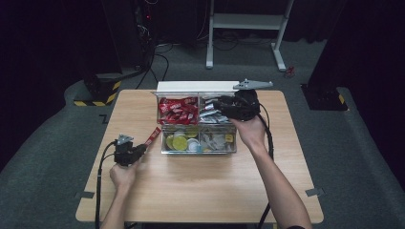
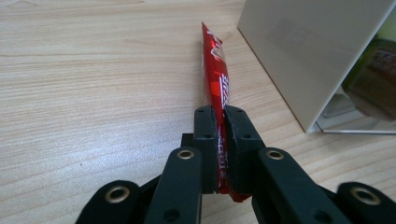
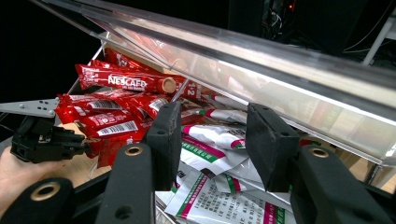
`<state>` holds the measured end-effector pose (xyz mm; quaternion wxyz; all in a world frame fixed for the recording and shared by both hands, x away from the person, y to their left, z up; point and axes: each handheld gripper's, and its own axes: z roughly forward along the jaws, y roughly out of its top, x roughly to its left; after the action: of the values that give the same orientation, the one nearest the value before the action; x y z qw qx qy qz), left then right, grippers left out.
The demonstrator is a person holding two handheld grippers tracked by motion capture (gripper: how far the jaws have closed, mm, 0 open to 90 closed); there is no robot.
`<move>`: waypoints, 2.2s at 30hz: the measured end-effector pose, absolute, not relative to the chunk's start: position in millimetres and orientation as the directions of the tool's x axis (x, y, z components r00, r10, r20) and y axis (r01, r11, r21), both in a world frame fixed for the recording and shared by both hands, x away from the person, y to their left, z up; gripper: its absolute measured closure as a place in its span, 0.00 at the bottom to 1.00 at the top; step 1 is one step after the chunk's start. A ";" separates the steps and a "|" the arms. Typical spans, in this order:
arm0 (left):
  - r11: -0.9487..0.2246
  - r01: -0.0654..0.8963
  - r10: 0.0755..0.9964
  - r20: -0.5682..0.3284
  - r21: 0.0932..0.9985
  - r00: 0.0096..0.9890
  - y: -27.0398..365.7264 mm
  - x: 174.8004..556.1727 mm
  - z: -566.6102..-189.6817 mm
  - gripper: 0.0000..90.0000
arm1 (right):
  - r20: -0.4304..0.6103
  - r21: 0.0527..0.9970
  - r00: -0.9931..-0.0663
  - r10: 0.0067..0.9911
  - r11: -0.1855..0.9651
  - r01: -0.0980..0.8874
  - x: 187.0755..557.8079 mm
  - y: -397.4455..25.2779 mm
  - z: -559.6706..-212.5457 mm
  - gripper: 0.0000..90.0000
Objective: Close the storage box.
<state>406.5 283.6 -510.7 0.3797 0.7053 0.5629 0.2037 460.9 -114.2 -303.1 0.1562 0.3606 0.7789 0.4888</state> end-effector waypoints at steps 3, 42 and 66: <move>-0.095 0.648 0.948 -0.130 0.755 0.291 283.3 406.7 -513.5 0.92 | 0.107 0.875 -0.691 0.714 0.263 0.407 460.6 -114.2 -303.0 0.62; -0.029 0.651 0.985 -0.088 0.759 0.146 324.0 376.9 -521.2 0.53 | 0.093 0.897 -0.675 0.732 0.233 0.376 446.4 -136.3 -294.6 0.61; -0.095 0.648 0.989 -0.002 0.756 0.148 319.0 375.7 -528.2 0.43 | 0.101 0.897 -0.658 0.746 0.219 0.385 435.7 -152.3 -301.9 0.61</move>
<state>375.7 319.0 -528.2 0.3154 0.6887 0.5941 0.2706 435.7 -152.3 -301.9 0.1798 0.3723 0.7596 0.5021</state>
